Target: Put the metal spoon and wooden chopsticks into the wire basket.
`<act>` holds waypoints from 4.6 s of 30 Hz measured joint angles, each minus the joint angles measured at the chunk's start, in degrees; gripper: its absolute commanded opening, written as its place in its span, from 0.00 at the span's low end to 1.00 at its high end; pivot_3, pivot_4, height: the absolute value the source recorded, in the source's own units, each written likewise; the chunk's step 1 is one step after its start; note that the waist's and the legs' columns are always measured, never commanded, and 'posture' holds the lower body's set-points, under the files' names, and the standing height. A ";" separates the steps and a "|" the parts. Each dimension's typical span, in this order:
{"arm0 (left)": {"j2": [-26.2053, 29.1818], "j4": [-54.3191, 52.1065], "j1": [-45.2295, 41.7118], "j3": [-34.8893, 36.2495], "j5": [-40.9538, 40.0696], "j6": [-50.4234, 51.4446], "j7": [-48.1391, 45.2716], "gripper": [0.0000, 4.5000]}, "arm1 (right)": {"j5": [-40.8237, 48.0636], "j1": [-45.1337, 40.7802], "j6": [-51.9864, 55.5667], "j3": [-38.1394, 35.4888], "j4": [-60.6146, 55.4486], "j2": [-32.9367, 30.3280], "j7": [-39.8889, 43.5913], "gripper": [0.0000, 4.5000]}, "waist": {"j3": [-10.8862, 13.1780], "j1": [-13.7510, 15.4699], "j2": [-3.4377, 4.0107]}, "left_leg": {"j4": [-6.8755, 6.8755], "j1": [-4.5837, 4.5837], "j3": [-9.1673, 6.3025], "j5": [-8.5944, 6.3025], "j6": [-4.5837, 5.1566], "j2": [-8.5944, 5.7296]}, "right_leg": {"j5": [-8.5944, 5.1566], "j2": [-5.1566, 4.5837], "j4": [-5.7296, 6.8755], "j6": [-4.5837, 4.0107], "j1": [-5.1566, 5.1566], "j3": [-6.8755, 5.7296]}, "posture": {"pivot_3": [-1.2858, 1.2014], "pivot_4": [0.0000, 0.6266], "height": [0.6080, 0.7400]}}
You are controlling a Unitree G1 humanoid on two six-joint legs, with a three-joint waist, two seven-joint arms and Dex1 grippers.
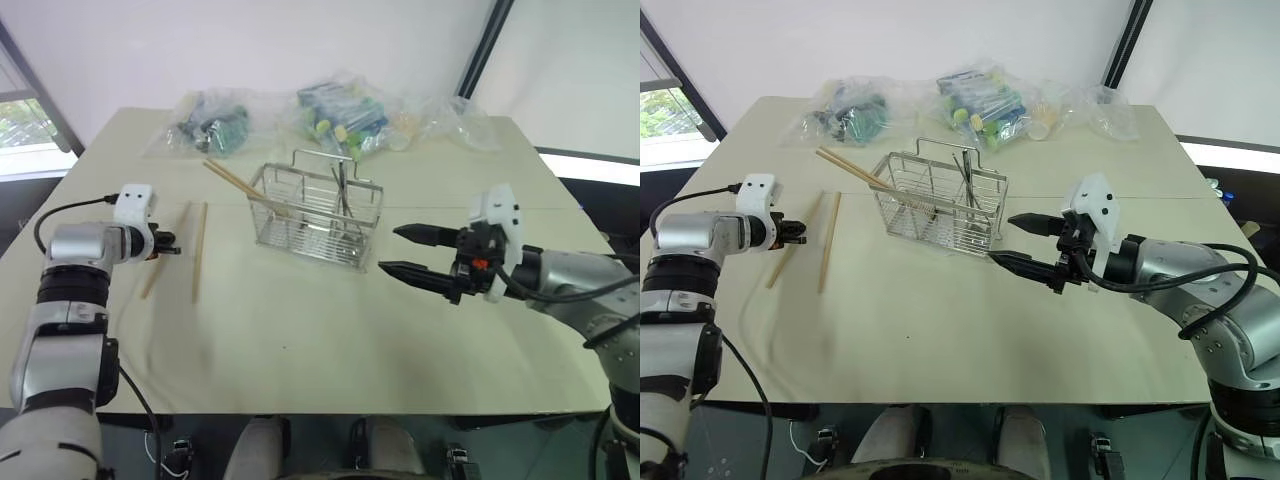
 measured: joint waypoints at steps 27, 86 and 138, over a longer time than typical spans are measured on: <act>-22.18 -20.90 -14.38 16.36 -22.84 -15.93 4.27 0.01 | 0.29 4.28 -0.17 -1.86 -0.99 -0.20 -4.05 0.76 | 0.10 -0.07 0.07 | 0.04 0.02 0.07 0.06 -0.11 -0.05 | 0.22 0.01 -0.28 0.35 0.23 -0.02 | 0.52 0.24 0.19; -10.91 -7.84 -14.53 13.59 -10.39 17.47 30.91 0.99 | -0.11 2.36 -0.90 1.57 1.10 1.37 -4.72 0.76 | 0.34 0.02 -0.17 | -0.01 -0.01 0.11 0.12 0.02 -0.12 | 0.25 -0.03 -0.24 0.44 0.18 -0.09 | 0.52 0.24 0.19; -12.94 9.97 -13.83 14.40 -0.49 5.97 24.13 0.02 | 2.96 0.70 -1.53 -1.85 -1.25 0.14 -4.04 0.76 | 0.30 1.39 -0.07 | -0.05 -0.02 0.14 0.19 -0.13 -0.04 | 0.30 -0.06 -0.24 0.44 0.09 -0.12 | 0.52 0.24 0.19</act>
